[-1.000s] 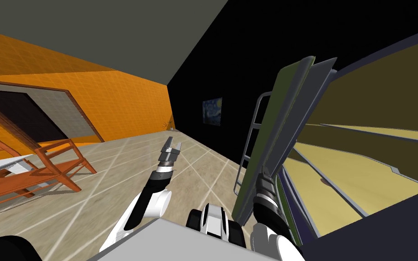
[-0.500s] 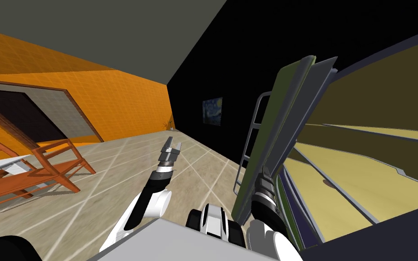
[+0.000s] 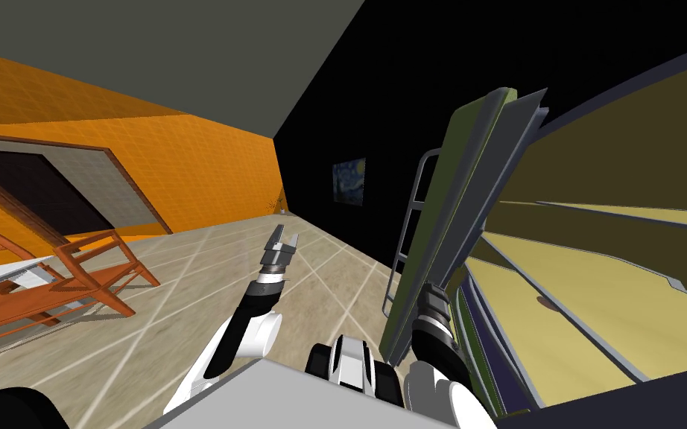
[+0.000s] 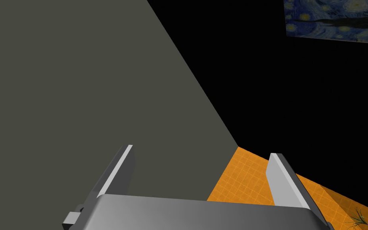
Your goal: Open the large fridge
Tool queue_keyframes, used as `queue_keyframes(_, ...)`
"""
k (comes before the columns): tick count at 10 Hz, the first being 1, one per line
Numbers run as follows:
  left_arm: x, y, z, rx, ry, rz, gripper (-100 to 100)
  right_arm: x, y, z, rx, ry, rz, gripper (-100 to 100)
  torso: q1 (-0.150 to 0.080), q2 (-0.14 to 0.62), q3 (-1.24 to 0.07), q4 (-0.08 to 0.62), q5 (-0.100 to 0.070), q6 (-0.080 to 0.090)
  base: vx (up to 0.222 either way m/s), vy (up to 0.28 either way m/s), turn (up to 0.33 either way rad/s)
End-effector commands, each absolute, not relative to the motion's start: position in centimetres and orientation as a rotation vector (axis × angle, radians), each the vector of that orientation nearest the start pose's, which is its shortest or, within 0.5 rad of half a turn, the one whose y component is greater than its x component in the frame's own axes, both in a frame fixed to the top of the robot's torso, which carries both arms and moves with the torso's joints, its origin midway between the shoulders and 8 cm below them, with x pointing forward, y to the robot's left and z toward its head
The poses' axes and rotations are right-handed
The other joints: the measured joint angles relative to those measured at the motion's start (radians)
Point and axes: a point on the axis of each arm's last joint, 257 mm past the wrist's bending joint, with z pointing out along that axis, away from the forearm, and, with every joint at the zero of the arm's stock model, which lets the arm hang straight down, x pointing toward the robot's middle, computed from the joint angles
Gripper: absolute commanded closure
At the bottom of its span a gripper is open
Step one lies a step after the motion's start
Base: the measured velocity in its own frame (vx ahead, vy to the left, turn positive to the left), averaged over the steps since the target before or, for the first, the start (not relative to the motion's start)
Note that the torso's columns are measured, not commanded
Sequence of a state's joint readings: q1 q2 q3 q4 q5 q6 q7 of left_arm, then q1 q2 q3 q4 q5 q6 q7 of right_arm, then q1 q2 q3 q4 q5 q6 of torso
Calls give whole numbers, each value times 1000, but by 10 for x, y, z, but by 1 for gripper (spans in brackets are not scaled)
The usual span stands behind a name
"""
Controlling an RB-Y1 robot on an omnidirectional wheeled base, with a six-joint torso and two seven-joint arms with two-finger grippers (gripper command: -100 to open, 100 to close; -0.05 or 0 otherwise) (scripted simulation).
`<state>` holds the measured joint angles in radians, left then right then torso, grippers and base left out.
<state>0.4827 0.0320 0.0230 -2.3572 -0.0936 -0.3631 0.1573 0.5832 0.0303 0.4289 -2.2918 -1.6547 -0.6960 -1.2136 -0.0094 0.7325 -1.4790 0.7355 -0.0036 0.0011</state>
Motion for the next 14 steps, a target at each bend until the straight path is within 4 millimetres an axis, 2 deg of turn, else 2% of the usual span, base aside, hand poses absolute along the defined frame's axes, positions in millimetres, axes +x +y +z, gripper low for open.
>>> queue_keyframes(1,353,274,38,-679,676,-1353,0,354,-298,-151,-897,1639,-1628,100,6,-6,-3,-1,2,0,175,176,-74)
queue_keyframes(2,353,274,38,-679,676,-1353,0,354,-298,-151,-897,1639,-1628,100,9,-11,-7,-2,4,0,189,189,-42)
queue_keyframes(7,353,274,38,-679,675,-1353,0,341,-327,-147,-835,1702,-1700,100,-4,3,1,2,0,3,232,208,-41)
queue_keyframes(11,353,274,38,-679,676,-1353,0,330,-347,-144,-785,1748,-1753,100,2,3,1,2,2,1,225,190,-53)
queue_keyframes(13,353,274,38,-679,676,-1353,0,326,-353,-143,-768,1764,-1770,100,4,4,1,3,3,0,222,181,-39)
queue_keyframes(14,353,274,38,-679,676,-1353,0,328,-350,-145,-780,1755,-1760,100,8,3,2,2,4,-1,124,92,-15)
